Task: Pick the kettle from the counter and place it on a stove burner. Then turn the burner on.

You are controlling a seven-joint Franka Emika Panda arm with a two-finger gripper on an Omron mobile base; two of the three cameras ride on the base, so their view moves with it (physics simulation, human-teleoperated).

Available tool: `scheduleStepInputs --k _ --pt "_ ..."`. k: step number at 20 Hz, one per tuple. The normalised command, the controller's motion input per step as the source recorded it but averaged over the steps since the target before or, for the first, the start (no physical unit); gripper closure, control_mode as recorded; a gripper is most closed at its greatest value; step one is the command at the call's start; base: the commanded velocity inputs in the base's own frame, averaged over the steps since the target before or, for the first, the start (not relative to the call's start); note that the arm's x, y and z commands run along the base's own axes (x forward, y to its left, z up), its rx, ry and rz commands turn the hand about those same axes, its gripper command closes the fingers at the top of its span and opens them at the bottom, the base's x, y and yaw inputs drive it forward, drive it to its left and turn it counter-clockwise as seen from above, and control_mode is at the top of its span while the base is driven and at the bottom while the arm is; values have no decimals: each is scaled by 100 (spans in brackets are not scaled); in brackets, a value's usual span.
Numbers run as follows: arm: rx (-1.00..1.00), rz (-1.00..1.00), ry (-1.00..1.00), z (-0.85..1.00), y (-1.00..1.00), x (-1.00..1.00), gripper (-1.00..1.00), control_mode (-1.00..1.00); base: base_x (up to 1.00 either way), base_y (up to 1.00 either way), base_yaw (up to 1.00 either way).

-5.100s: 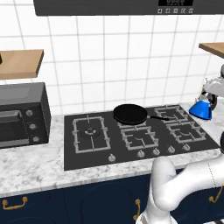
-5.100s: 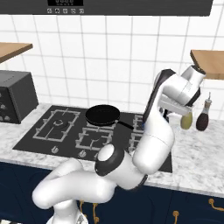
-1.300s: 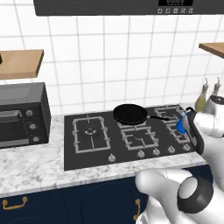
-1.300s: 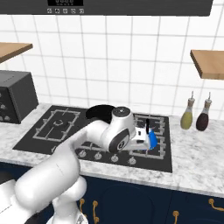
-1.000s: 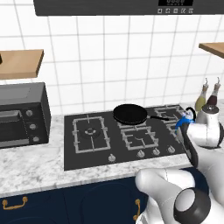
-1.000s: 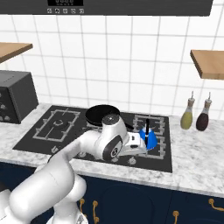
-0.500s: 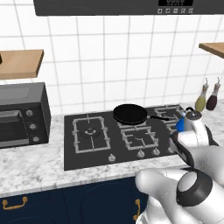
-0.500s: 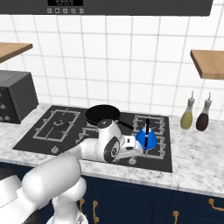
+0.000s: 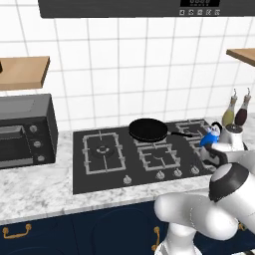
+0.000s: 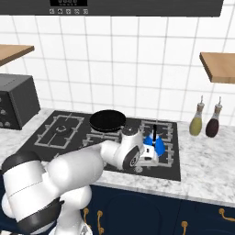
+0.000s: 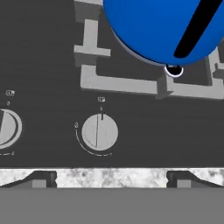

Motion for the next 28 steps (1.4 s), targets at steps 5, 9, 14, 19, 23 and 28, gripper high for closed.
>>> scheduleStepInputs --k 5,9,14,19,23,28 --pt "3 0 0 -2 3 7 -100 -100 0 0 0" --pt "4 0 0 -17 11 16 -100 -100 0 0 0" --pt "5 0 0 -19 10 9 -100 -100 0 0 0" --pt "0 0 0 -23 3 11 -100 -100 0 0 0" --pt "0 0 0 -19 0 13 -100 -100 0 0 0" --pt "0 0 -1 -12 0 17 100 -100 0 0 0"
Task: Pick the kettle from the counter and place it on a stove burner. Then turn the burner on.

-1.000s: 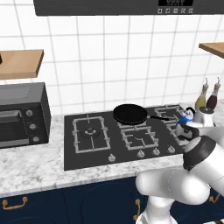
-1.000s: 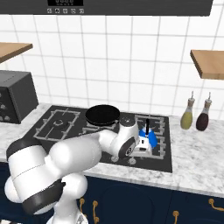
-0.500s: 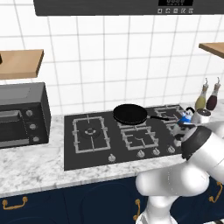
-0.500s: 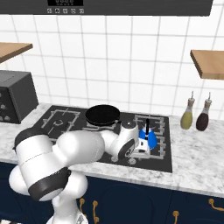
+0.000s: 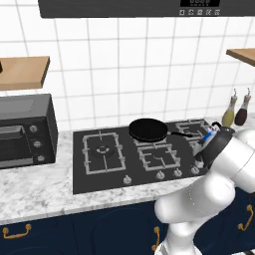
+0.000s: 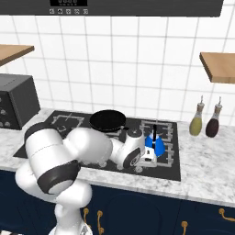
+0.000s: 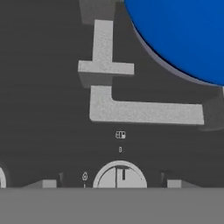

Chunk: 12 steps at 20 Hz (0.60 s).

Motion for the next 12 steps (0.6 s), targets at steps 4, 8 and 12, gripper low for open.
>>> scheduleStepInputs --k 4,8,12 --pt "0 0 1 0 0 0 100 -100 0 0 0" --pt "-5 9 1 -2 0 0 100 -100 0 0 0" --pt "-10 26 -3 -1 0 0 100 -100 0 0 0"
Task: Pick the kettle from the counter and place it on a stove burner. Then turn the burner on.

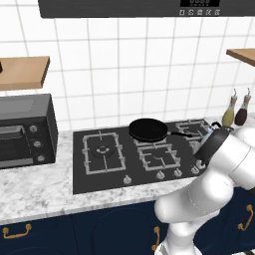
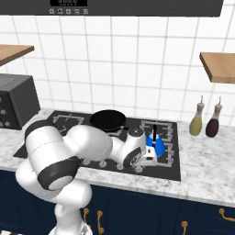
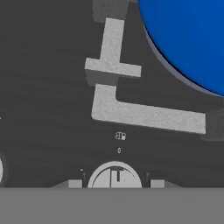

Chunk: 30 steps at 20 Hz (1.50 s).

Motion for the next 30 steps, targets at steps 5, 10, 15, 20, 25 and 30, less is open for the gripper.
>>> scheduleStepInputs --k 5,10,15,20,25,30 --pt "-12 40 -13 -1 0 -7 100 -100 0 0 0" --pt "-14 44 -16 -9 0 -2 100 -100 0 0 0" --pt "-15 45 -13 -15 0 0 100 -100 0 0 0" --pt "-15 44 -8 -19 0 0 100 -100 0 0 0" --pt "-13 35 -3 -15 1 -18 100 -100 0 0 0" --pt "0 0 0 0 0 0 100 -100 0 0 0"
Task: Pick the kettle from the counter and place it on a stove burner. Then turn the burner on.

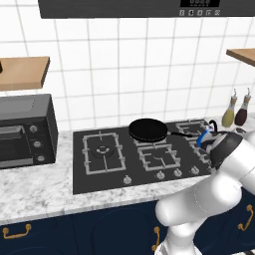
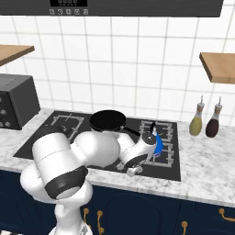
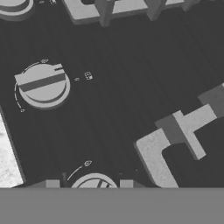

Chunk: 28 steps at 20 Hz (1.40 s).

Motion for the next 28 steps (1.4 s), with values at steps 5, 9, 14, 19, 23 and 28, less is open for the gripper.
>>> scheduleStepInputs --k 5,9,14,19,23,28 --pt "0 0 -1 0 0 -1 100 -100 0 0 0" --pt "0 19 -1 2 0 -14 100 -100 0 0 0" --pt "0 32 -12 15 0 -35 100 -100 0 0 0" --pt "0 19 -29 65 0 -36 -100 -100 0 0 0" --pt "0 8 -41 100 -1 -37 -100 -100 0 0 0" --pt "2 1 -51 100 -16 -47 -100 -100 0 0 0"
